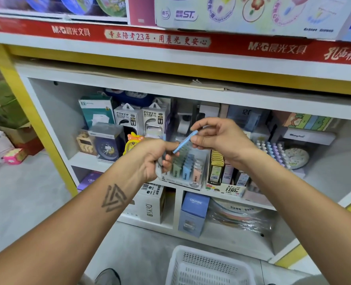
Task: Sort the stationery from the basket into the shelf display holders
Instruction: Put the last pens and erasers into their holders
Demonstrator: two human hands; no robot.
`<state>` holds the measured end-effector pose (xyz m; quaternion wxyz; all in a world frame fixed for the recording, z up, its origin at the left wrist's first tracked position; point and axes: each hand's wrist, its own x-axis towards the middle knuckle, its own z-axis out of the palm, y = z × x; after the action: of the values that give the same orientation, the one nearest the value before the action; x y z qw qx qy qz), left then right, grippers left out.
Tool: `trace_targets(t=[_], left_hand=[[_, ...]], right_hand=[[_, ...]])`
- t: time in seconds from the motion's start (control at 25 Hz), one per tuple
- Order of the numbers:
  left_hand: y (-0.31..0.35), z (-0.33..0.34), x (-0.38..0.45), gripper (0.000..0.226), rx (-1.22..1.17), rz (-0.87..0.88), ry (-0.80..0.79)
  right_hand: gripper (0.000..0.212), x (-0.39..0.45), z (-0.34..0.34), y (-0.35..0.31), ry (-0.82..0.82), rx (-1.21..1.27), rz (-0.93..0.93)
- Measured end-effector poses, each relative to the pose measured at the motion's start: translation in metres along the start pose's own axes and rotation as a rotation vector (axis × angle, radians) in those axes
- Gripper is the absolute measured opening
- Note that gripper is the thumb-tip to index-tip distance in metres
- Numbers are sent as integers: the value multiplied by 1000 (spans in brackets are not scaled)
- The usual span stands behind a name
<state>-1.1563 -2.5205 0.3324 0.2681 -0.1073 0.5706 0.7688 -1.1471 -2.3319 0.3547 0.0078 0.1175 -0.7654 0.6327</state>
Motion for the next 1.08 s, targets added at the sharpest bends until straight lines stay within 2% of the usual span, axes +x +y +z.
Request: trace_targets(t=[0.12, 0.2, 0.28, 0.4, 0.44, 0.56, 0.64, 0.76, 1.08], left_hand=[[2, -7, 7, 2, 83, 146, 185], [2, -9, 12, 10, 160, 227, 287], [3, -10, 17, 9, 170, 248, 315], [7, -11, 22, 16, 92, 147, 250], [10, -12, 23, 16, 50, 93, 219], [16, -12, 27, 17, -40, 5, 166], [16, -9, 26, 15, -73, -2, 131], [11, -3, 25, 18, -99, -21, 80], [7, -5, 27, 14, -108, 20, 105]], right_hand=[[28, 8, -1, 7, -40, -45, 30], [28, 9, 0, 15, -54, -101, 7], [23, 13, 1, 21, -41, -154, -14], [10, 25, -5, 24, 53, -175, -38], [5, 29, -8, 26, 114, -257, -56], [2, 38, -17, 37, 218, -813, -179], [11, 43, -16, 42, 162, -1010, -184], [28, 50, -8, 50, 59, -1170, -165], [12, 60, 3, 66, -74, -1244, -87]])
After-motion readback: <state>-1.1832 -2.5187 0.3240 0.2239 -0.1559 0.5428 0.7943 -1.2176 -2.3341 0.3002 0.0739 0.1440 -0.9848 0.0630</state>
